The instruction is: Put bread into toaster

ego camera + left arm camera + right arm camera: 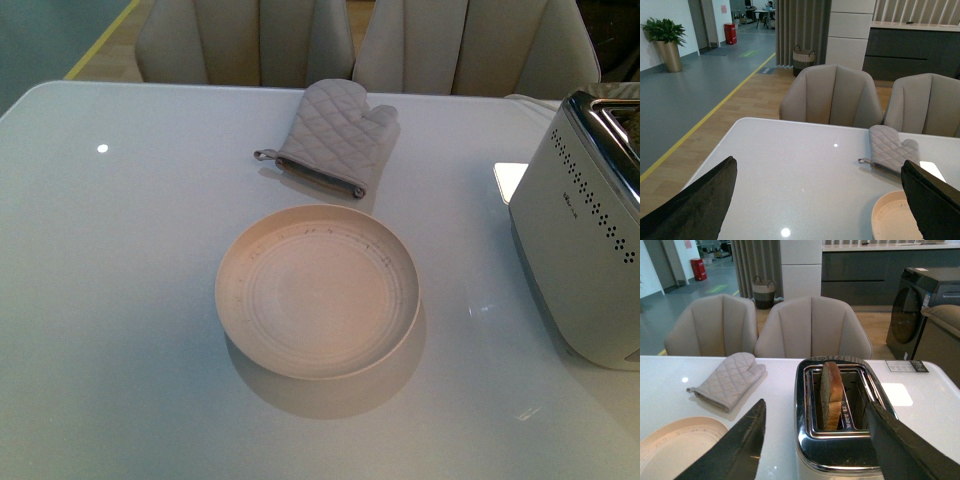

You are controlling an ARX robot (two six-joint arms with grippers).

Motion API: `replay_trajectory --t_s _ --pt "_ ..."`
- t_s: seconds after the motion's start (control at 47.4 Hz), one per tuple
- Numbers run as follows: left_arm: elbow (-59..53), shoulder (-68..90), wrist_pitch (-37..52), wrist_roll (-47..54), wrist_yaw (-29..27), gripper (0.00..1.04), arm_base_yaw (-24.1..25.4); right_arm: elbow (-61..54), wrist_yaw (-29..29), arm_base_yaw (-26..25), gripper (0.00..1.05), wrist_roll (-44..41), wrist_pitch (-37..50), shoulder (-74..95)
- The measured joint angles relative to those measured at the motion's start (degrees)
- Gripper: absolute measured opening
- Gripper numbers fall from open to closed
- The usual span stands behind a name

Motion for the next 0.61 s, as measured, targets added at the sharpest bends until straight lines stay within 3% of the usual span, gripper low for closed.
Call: replay_trajectory --t_s 0.19,0.612 --pt "0.0 0.0 0.0 0.0 0.0 0.98 0.0 0.0 0.0 0.0 0.97 0.0 0.0 0.0" --pt "0.0 0.0 0.0 0.0 0.0 0.98 0.0 0.0 0.0 0.0 0.96 0.0 0.0 0.0"
